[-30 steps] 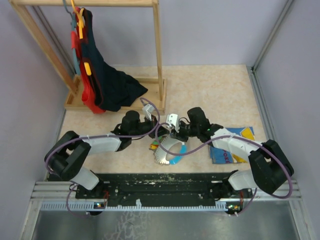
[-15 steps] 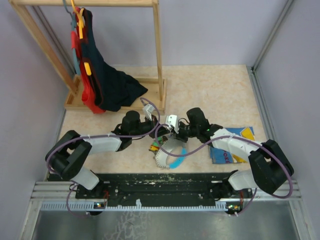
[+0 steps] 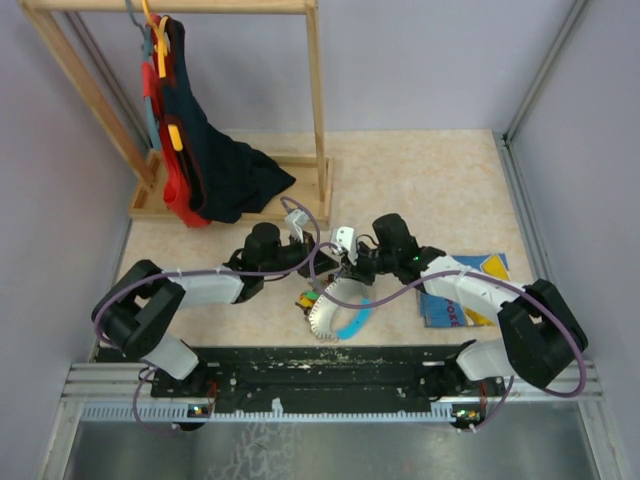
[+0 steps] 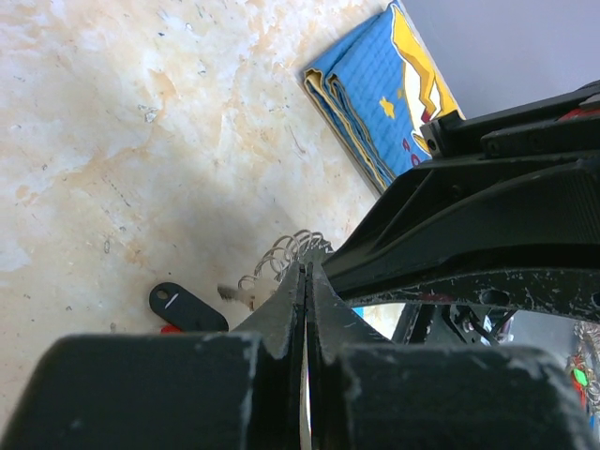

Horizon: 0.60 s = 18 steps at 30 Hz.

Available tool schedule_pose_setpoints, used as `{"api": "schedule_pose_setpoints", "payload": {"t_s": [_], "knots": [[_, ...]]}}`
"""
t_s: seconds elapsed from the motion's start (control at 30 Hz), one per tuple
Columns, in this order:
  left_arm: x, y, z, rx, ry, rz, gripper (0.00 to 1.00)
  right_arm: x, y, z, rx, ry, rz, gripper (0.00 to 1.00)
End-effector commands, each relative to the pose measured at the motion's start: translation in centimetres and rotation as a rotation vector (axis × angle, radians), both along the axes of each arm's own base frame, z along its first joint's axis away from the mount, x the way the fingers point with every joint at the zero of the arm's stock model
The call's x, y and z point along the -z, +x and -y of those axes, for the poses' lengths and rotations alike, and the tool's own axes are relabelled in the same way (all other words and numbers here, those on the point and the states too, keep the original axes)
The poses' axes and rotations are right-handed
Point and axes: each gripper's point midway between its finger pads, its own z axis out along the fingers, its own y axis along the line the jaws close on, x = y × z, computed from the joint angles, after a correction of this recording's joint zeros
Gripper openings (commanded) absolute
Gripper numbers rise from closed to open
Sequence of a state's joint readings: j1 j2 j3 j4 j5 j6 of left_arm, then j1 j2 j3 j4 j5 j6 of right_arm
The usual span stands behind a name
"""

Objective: Remove the keys from the keyring

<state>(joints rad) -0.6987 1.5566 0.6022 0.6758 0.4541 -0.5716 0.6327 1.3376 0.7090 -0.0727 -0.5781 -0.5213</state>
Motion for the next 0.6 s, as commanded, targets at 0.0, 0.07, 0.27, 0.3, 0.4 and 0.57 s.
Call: {"api": "schedule_pose_setpoints", "payload": {"t_s": [0.0,0.07,0.27,0.3,0.4,0.57], "knots": [[-0.2,0.0,0.0,0.002,-0.010,0.037,0.00,-3.2,2.0,-1.2,0.021,0.059,0.090,0.00],[-0.1,-0.1,0.0,0.004,-0.009,0.037,0.00,-3.3,2.1,-1.1,0.024,0.054,0.096,0.00],[0.3,-0.3,0.1,0.022,-0.005,0.034,0.00,-3.0,2.0,-0.9,0.016,0.042,0.097,0.00],[0.3,-0.3,0.2,0.027,-0.007,0.035,0.00,-3.1,2.0,-1.0,0.011,0.041,0.099,0.00],[0.7,-0.3,0.3,0.033,-0.005,0.026,0.00,-2.9,1.9,-0.9,0.007,0.034,0.100,0.00],[1.2,-0.4,0.4,0.040,-0.003,0.015,0.00,-2.4,2.2,-0.7,0.017,0.017,0.102,0.00]]}}
